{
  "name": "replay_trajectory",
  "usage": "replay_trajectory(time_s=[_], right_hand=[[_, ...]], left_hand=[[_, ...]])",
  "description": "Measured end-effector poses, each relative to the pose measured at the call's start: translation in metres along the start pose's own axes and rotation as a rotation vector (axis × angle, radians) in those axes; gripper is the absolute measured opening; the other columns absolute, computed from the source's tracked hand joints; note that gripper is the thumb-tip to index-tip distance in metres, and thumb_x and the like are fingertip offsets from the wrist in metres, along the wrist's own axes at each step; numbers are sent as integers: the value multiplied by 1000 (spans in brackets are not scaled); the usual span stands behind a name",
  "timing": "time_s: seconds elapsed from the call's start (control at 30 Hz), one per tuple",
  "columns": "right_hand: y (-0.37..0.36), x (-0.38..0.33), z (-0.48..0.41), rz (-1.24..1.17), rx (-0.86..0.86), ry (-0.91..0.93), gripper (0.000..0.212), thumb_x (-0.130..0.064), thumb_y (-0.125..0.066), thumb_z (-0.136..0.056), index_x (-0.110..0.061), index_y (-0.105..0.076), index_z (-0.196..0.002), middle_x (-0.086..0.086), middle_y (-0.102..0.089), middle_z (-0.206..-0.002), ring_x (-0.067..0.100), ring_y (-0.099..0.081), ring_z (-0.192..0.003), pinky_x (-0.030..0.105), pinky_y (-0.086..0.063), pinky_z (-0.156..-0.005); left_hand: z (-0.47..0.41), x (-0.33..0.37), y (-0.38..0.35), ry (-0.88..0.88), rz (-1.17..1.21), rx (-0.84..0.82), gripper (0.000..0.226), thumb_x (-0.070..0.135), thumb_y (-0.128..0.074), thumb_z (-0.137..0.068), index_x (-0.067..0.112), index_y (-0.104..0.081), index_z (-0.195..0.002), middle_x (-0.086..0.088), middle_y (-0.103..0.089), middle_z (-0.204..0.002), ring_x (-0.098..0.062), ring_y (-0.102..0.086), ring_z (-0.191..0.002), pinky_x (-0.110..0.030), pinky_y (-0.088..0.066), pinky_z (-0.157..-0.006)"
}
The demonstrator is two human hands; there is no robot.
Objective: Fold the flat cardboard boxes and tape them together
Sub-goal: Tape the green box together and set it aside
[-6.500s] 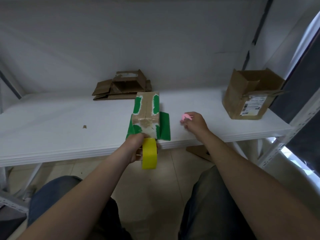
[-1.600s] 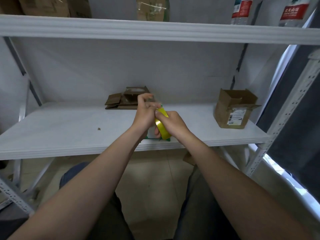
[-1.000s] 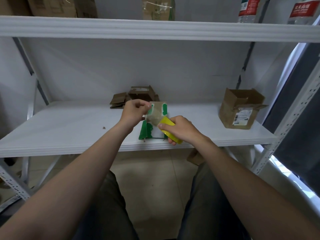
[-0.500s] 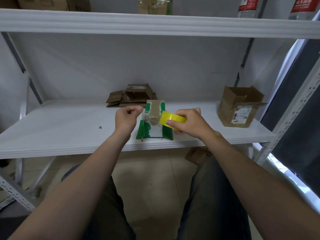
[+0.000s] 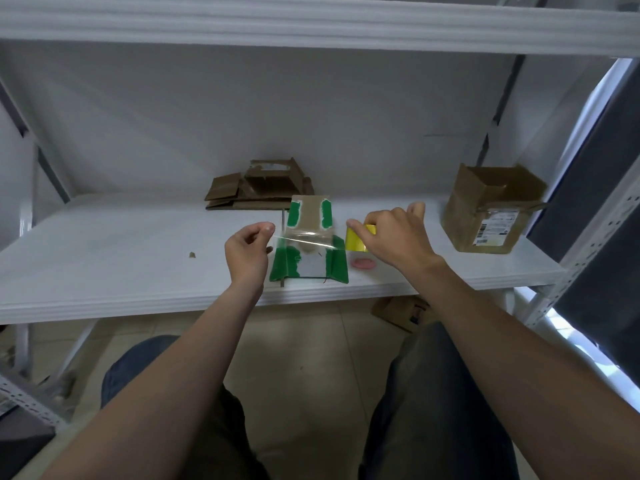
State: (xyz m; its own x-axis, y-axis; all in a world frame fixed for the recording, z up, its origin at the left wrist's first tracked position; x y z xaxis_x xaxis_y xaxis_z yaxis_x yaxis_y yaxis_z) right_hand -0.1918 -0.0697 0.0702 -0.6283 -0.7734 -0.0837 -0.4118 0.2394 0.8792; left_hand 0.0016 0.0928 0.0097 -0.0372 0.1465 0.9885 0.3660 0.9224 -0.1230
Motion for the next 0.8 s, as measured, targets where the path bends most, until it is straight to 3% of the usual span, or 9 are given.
replay_trajectory(time_s=[0.17, 0.33, 0.4, 0.47, 0.57, 0.63, 0.7, 0.8], right_hand=[[-24, -6, -17, 118, 43, 23, 61, -48, -27, -107, -19, -59, -63, -1, -61, -58, 22, -53, -59, 44, -28, -86], [-43, -6, -28, 190, 42, 33, 52, -30, -58, -101, -19, -40, -53, -4, -37, -44, 25, -38, -40, 41, -29, -72], [-55, -7, -33, 288, -47, 111, 37, -25, -64, -97, -18, -50, -63, -4, -41, -50, 23, -35, -44, 38, -25, -71], [-71, -5, -40, 320, -114, 157, 25, -26, -51, -102, -17, -59, -80, -3, -52, -61, 23, -41, -52, 38, -20, -74], [-79, -4, -50, 276, -41, 131, 35, -28, -44, -105, -17, -53, -74, -1, -58, -62, 26, -53, -55, 38, -20, -74], [-89, -3, -55, 291, -99, 183, 18, -28, -51, -103, -16, -63, -100, 0, -68, -85, 24, -53, -67, 39, -21, -75], [-98, 0, -61, 306, -153, 172, 27, -31, -47, -103, -19, -60, -123, -2, -68, -98, 21, -49, -73, 39, -20, -77], [-110, 3, -72, 290, -71, 71, 53, -40, -16, -106, -23, -66, -102, -5, -64, -78, 17, -42, -60, 38, -17, -76]], left_hand=[[-17, -13, -11, -27, -8, 50, 7, 17, -67, -97, 19, -73, -97, 3, -73, -90, -17, -70, -89, -26, -59, -83], [-37, -30, -22, -7, 20, 44, 11, 14, -67, -96, 22, -73, -91, 2, -73, -88, -22, -72, -89, -36, -61, -87], [-44, -39, -27, -8, 11, 43, 11, 16, -67, -96, 24, -72, -91, 0, -73, -93, -24, -73, -90, -40, -61, -88], [-51, -48, -31, -19, -28, 45, 11, 20, -65, -97, 28, -69, -91, 1, -71, -97, -23, -72, -91, -44, -60, -89], [-60, -57, -39, -54, -73, 56, 10, 23, -63, -98, 31, -65, -92, 4, -68, -99, -22, -70, -93, -46, -59, -90], [-69, -62, -46, -73, -80, 50, 11, 21, -62, -98, 31, -63, -93, 4, -67, -100, -23, -69, -94, -47, -59, -89], [-78, -67, -53, -94, -104, 38, 10, 20, -61, -99, 28, -63, -95, 4, -67, -100, -21, -67, -95, -45, -59, -87], [-89, -73, -64, -150, -185, 22, 5, 18, -59, -100, 21, -62, -101, 6, -65, -99, -13, -62, -93, -39, -57, -86]])
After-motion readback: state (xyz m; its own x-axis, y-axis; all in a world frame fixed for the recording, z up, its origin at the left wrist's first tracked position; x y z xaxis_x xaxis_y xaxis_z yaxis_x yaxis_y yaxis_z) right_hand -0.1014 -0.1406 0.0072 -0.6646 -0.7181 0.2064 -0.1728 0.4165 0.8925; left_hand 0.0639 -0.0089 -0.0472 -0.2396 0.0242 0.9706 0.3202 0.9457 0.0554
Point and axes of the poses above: each hand's wrist, its own z-axis away from the middle knuckle, its own y-axis out of the back of the hand, x = y × z, the point moved 3 cm from there along -z, towards the middle knuckle
